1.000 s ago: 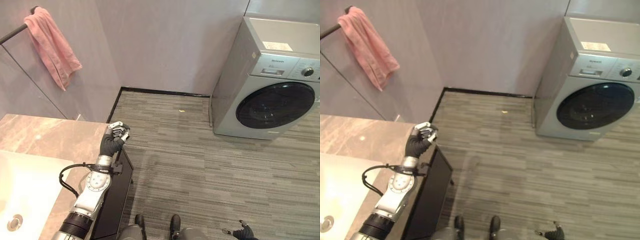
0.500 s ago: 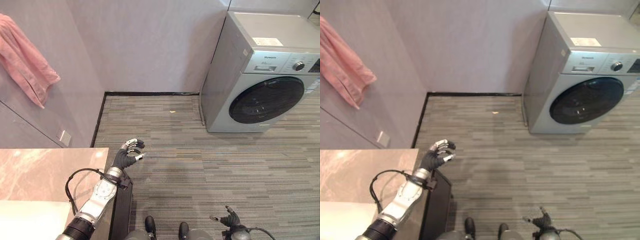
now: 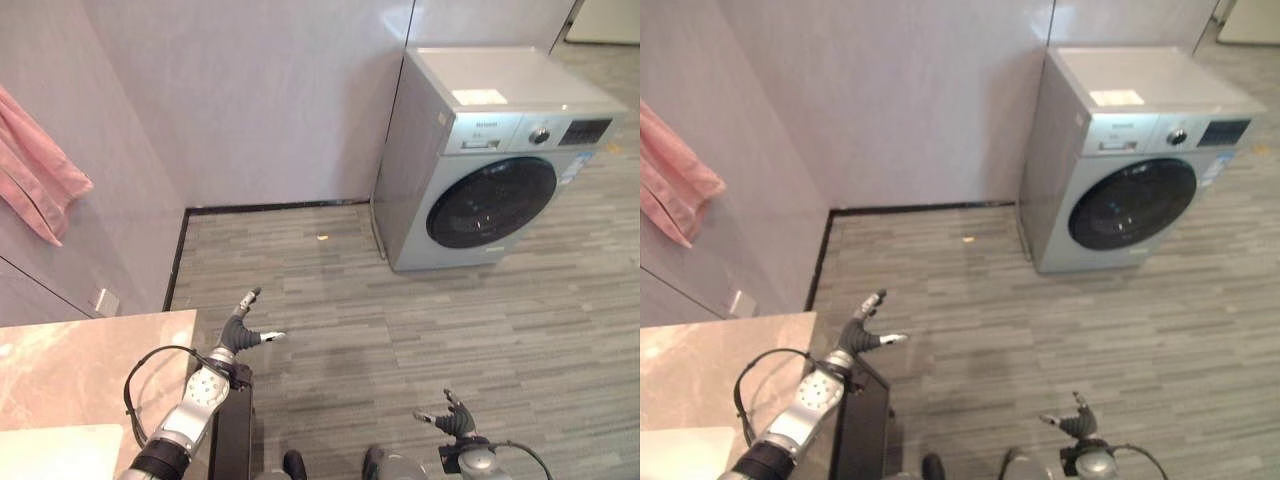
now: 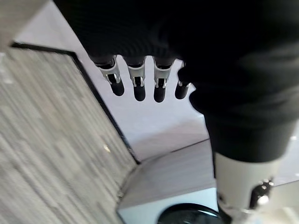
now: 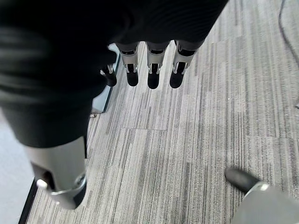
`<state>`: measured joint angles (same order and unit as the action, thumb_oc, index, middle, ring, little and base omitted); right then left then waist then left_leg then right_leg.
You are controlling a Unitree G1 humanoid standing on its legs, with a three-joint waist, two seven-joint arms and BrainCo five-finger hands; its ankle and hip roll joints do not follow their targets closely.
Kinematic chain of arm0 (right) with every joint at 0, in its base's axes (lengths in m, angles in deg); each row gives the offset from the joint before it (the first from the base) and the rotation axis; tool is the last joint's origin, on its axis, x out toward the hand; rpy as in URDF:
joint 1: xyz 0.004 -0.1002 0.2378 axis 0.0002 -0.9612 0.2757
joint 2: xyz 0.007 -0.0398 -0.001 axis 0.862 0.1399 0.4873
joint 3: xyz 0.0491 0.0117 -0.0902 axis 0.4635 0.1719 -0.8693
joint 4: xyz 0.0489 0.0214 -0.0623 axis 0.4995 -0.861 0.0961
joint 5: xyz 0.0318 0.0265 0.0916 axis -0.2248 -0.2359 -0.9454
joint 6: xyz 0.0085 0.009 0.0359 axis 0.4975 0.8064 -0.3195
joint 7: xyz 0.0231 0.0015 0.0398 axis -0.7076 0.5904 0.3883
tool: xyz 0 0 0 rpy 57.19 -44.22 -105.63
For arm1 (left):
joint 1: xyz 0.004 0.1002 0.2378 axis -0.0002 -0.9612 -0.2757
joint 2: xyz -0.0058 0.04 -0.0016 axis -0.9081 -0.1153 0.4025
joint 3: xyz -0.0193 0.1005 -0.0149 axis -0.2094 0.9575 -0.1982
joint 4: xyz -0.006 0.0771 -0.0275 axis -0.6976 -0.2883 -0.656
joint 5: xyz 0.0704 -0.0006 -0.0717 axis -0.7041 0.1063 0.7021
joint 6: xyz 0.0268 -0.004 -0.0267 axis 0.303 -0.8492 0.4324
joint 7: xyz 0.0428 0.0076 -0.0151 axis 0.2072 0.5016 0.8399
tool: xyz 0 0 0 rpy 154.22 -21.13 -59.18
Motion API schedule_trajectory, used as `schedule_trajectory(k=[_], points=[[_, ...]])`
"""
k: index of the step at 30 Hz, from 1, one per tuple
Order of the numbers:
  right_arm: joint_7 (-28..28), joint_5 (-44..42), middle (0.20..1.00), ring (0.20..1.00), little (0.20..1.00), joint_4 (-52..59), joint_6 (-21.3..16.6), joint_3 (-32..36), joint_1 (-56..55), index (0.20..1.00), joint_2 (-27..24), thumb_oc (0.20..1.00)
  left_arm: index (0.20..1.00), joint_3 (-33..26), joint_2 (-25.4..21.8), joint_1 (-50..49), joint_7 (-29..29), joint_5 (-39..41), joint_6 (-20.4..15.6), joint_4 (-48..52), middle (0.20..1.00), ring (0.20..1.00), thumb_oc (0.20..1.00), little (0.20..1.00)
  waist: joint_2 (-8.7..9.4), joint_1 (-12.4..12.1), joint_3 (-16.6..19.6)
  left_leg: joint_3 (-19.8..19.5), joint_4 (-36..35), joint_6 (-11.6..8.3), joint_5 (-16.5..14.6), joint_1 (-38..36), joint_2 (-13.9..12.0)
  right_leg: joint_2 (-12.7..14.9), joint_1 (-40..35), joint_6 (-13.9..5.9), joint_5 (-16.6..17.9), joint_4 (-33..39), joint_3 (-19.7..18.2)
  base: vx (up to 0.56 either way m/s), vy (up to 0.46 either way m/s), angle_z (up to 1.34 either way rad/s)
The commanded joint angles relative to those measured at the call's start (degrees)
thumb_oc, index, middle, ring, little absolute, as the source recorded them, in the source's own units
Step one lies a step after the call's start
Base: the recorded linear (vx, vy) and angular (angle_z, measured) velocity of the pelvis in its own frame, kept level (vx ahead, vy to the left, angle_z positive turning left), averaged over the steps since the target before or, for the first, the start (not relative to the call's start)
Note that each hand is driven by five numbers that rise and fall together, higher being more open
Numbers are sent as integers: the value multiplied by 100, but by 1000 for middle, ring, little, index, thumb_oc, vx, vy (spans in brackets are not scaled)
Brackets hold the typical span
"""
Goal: Put brush and paste in cup on sink, flatten towel.
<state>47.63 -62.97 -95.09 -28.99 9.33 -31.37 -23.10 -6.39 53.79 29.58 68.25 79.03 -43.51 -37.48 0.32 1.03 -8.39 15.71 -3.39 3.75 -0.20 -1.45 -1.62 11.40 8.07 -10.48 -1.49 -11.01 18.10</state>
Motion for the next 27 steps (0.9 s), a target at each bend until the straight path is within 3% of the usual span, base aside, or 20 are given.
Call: schedule_trajectory(k=[1, 6, 9, 12, 14, 15, 16, 17, 20, 22, 23, 24, 27], points=[[-50, 5, 1000, 1000, 1000, 368, -123, -60, 72, 1000, -32, 1000, 1000, -47, 233, -293, -174, -9, -143, -103, 1000, 1000, 1000, 1000, 289, 75, -214, -465, -109, -348, -366, -633, 170, 390, 234, -347, 1421, 1020, -84, 251, -178, 9], [2, -36, 1000, 1000, 1000, 272, -129, -96, -11, 1000, -18, 1000, 1000, -110, 288, -359, -193, 133, -144, -185, 1000, 1000, 1000, 1000, 436, 73, -148, -639, 56, -440, -572, -735, 84, 211, -7, -250, 1250, 1053, -71, 231, -196, 29], [51, -156, 1000, 1000, 1000, 88, -150, -136, -15, 1000, -92, 1000, 1000, -280, 393, -384, -173, 538, -130, -319, 1000, 1000, 1000, 1000, 438, 78, -34, -867, 567, -549, -706, -680, -196, -69, -126, -21, 920, 838, 138, 252, -261, 30], [68, -200, 1000, 1000, 1000, 144, -165, -171, 27, 1000, -186, 1000, 1000, -469, 453, -332, -211, 876, -125, -510, 1000, 1000, 1000, 1000, 418, 69, -26, -930, 1017, -732, -463, -480, -394, -271, -240, 164, 727, 821, 304, 247, -290, 31], [156, -292, 1000, 1000, 1000, 448, -209, -222, 44, 1000, -325, 1000, 1000, -639, 382, -266, -265, 880, -85, -652, 1000, 1000, 1000, 1000, 451, 20, -137, -883, 2285, -928, 55, -19, -654, -470, -442, 419, 523, 892, 419, 209, -297, 35], [157, -292, 1000, 1000, 1000, 448, -208, -221, 46, 1000, -322, 1000, 1000, -639, 379, -263, -265, 880, -85, -653, 1000, 1000, 1000, 1000, 464, 36, -122, -896, 2285, -924, 72, 11, -638, -454, -424, 421, 530, 895, 431, 158, -271, 29], [198, -292, 1000, 1000, 1000, 583, -203, -247, 24, 1000, -403, 1000, 1000, -715, 330, -188, -280, 854, -77, -777, 1000, 1000, 1000, 1000, 498, -44, -282, -750, 2940, -953, 287, 312, -765, -560, -653, 578, 398, 1000, 497, 159, -242, 24], [202, -276, 1000, 1000, 1000, 637, -193, -234, 6, 1000, -435, 1000, 1000, -746, 334, -150, -314, 855, -72, -836, 1000, 1000, 1000, 1000, 519, -35, -322, -609, 3096, -950, 377, 423, -836, -576, -726, 619, 328, 1055, 581, 217, -275, 24], [202, -257, 1000, 1000, 1000, 660, -159, -211, 15, 1000, -487, 1000, 1000, -756, 362, -110, -358, 864, -67, -859, 1000, 1000, 1000, 1000, 506, -115, -407, -579, 2958, -920, 225, 742, -686, -592, -902, 599, 258, 1194, 620, 110, -78, 21], [214, -285, 1000, 1000, 1000, 650, -165, -174, 32, 1000, -492, 1000, 1000, -815, 397, -108, -372, 881, -79, -932, 1000, 1000, 1000, 1000, 531, -183, -419, -491, 2388, -783, -19, 1151, -437, -549, -980, 520, 219, 1264, 649, 153, -22, 32], [203, -292, 1000, 1000, 1000, 670, -169, -175, 46, 1000, -498, 1000, 1000, -828, 409, -121, -396, 872, -83, -952, 1000, 1000, 1000, 1000, 517, -220, -432, -420, 1964, -742, 6, 1311, -377, -561, -998, 484, 178, 1264, 649, 203, 5, 27], [206, -273, 1000, 1000, 1000, 710, -171, -191, 61, 1000, -484, 1000, 1000, -830, 416, -156, -392, 853, -79, -916, 1000, 1000, 1000, 1000, 513, -283, -431, -435, 1700, -732, 94, 1447, -346, -599, -1049, 472, 134, 1258, 618, 246, 18, 14], [214, -178, 1000, 1000, 1000, 753, -214, -278, 61, 1000, -472, 1000, 1000, -762, 422, -267, -339, 764, -89, -757, 1000, 1000, 1000, 1000, 389, -499, -475, -671, 399, -862, 924, 1678, -278, -842, -1294, 489, -84, 1238, 527, 373, 36, -4]])
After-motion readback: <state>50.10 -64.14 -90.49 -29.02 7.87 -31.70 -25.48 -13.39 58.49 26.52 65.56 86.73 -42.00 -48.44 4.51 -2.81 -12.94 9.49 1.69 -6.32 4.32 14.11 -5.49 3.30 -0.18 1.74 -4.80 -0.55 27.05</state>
